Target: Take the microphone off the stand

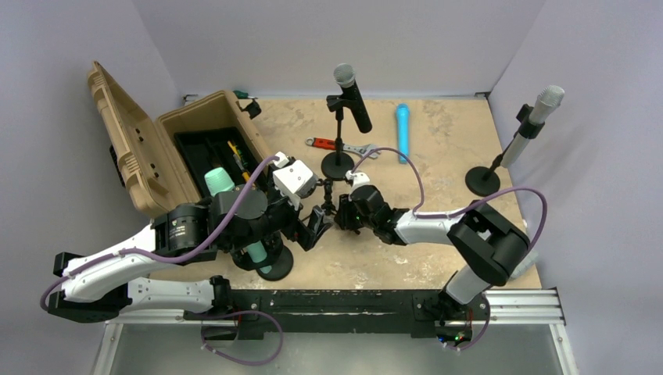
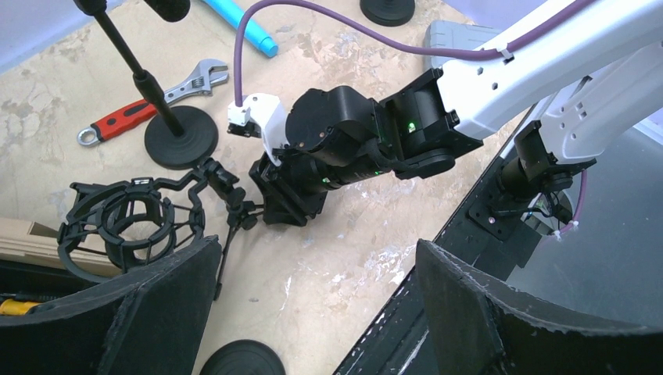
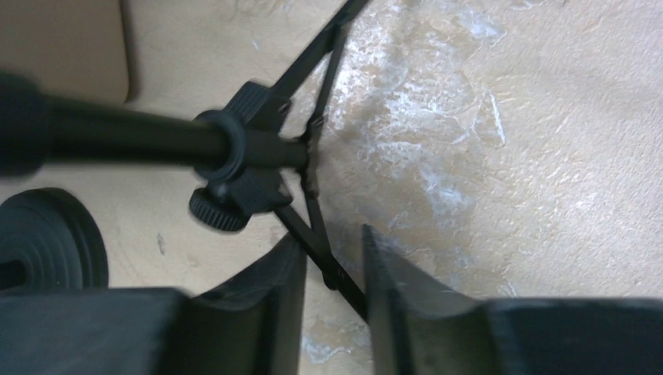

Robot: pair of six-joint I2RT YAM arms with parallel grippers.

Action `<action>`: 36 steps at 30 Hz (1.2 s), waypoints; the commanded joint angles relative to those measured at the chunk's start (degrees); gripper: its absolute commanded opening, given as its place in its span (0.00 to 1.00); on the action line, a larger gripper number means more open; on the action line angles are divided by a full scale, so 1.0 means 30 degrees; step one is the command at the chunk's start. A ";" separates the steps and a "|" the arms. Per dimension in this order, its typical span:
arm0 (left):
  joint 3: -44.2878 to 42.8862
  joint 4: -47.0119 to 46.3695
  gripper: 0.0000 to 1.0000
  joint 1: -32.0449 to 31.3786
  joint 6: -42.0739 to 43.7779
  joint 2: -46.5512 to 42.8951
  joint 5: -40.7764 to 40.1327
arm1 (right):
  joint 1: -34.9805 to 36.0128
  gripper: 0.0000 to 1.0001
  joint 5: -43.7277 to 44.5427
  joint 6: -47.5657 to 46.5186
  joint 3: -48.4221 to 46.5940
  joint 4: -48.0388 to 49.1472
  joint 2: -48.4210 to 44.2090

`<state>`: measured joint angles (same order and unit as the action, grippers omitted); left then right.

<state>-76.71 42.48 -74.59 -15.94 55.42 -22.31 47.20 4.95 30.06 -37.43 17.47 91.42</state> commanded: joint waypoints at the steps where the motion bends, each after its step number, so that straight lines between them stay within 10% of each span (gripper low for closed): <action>1: -0.0293 -0.0570 0.92 0.0178 -0.0171 -0.0055 0.0116 | -0.0962 0.14 0.1330 0.1369 0.1107 0.2138 -0.1153; 19: 0.0193 -0.0454 0.92 0.0584 -0.0301 -0.0584 0.0333 | 0.0611 0.02 0.1027 0.2559 -0.3474 0.1844 0.3365; 22: 0.0170 -0.0406 0.92 0.0580 -0.0399 -0.0630 0.0445 | 0.0611 0.09 0.1144 0.3227 -0.3761 0.1649 0.3407; 27: 0.0368 -0.0470 0.92 0.0584 -0.0557 -0.0903 0.0483 | 0.0416 0.56 0.1407 0.2796 -0.2355 0.1673 0.0897; 36: 0.1008 -0.0919 0.92 0.0575 -0.0578 -0.1138 0.0740 | -0.1702 0.59 0.1954 -0.0078 0.0610 0.1863 -0.5363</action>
<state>-74.48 42.35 -73.14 -16.97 52.73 -20.95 44.47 8.27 35.24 -37.56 20.34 80.75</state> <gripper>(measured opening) 0.919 0.588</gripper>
